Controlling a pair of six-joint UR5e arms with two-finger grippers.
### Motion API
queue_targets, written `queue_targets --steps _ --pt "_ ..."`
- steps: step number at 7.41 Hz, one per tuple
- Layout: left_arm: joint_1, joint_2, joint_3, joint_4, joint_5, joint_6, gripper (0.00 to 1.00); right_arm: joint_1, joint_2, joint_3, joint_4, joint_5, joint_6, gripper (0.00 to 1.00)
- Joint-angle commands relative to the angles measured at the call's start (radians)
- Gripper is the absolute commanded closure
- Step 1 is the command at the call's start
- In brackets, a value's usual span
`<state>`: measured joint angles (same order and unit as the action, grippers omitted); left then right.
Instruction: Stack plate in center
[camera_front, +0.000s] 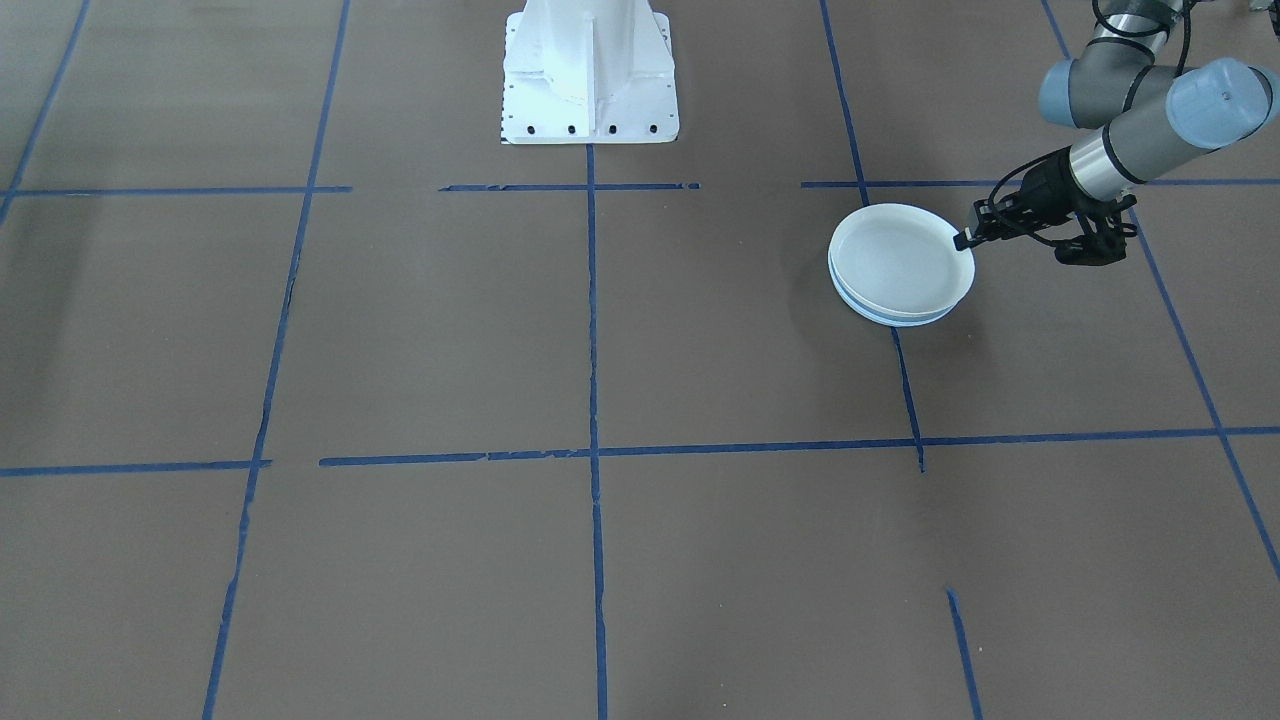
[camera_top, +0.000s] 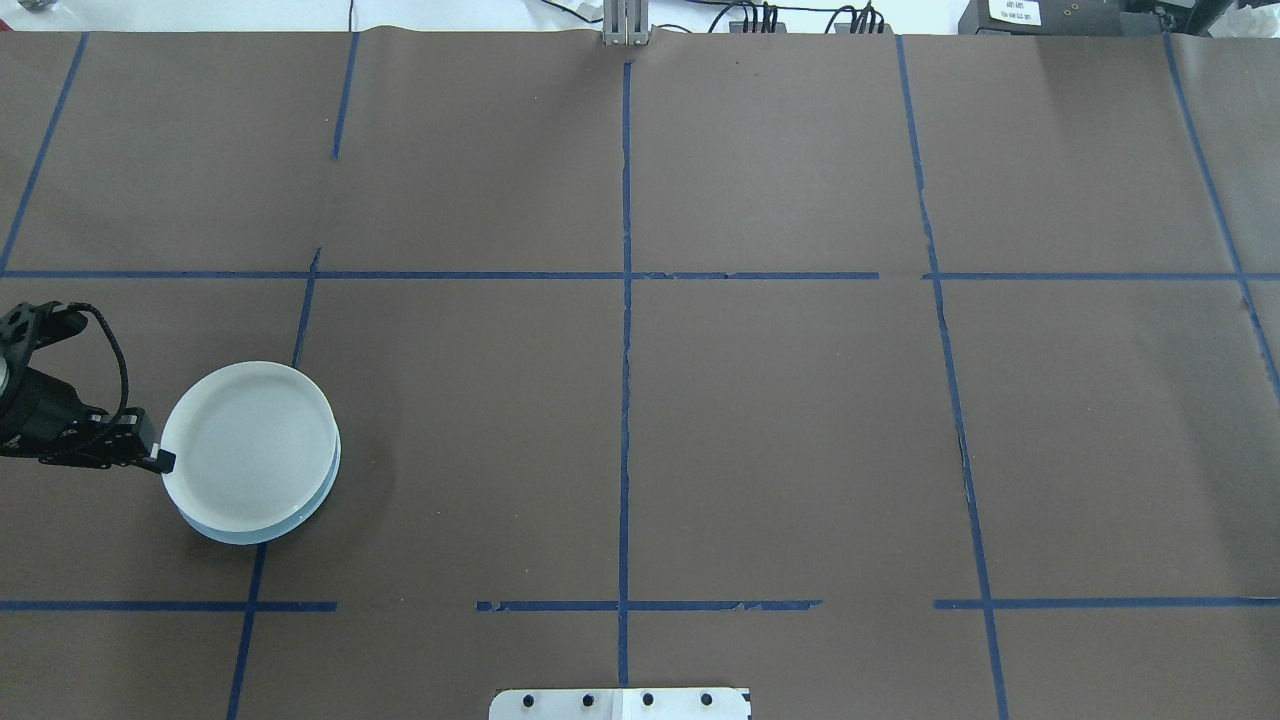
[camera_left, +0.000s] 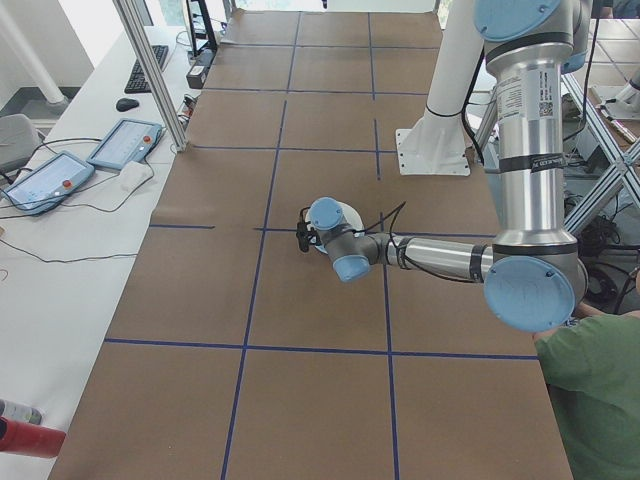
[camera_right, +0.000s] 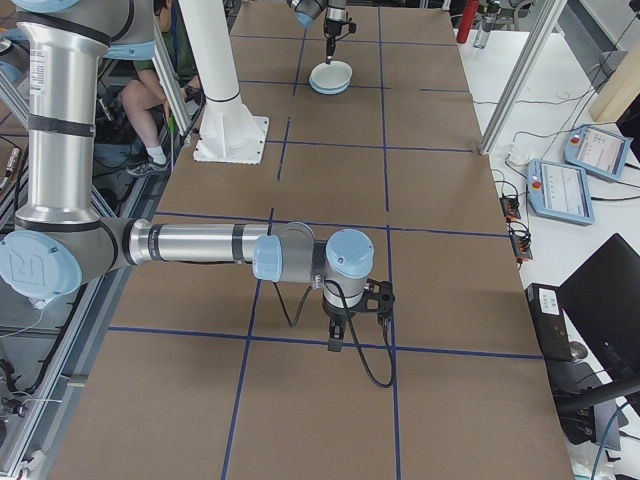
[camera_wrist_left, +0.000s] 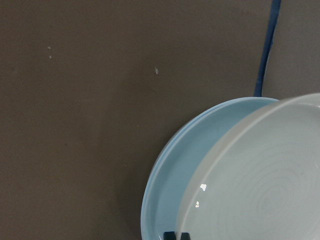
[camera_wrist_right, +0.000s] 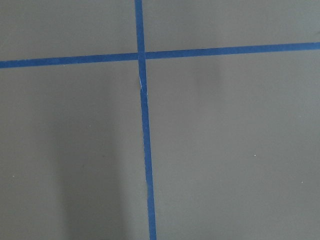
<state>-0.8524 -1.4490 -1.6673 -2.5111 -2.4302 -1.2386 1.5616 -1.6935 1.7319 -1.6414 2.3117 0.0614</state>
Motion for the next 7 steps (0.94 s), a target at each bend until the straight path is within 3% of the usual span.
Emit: queue_targets --steps 1,2,4,5,7 --pt "-0.001 -0.002 0.018 -0.002 0.000 0.002 0.65 0.000 0.000 0.000 0.000 0.000 0.000 0.00" --pt "-0.001 -0.004 0.021 -0.029 0.002 -0.002 0.01 0.000 0.000 0.000 0.000 0.000 0.000 0.00" --pt "-0.002 0.004 0.020 -0.044 -0.001 -0.002 0.00 0.000 0.000 0.000 0.000 0.000 0.000 0.00" --pt "-0.046 0.012 0.017 -0.049 -0.022 0.014 0.00 0.002 0.000 0.000 0.000 0.000 0.000 0.00" --pt "-0.196 0.039 0.035 -0.036 -0.017 0.319 0.00 0.002 0.000 0.000 0.000 0.000 0.000 0.00"
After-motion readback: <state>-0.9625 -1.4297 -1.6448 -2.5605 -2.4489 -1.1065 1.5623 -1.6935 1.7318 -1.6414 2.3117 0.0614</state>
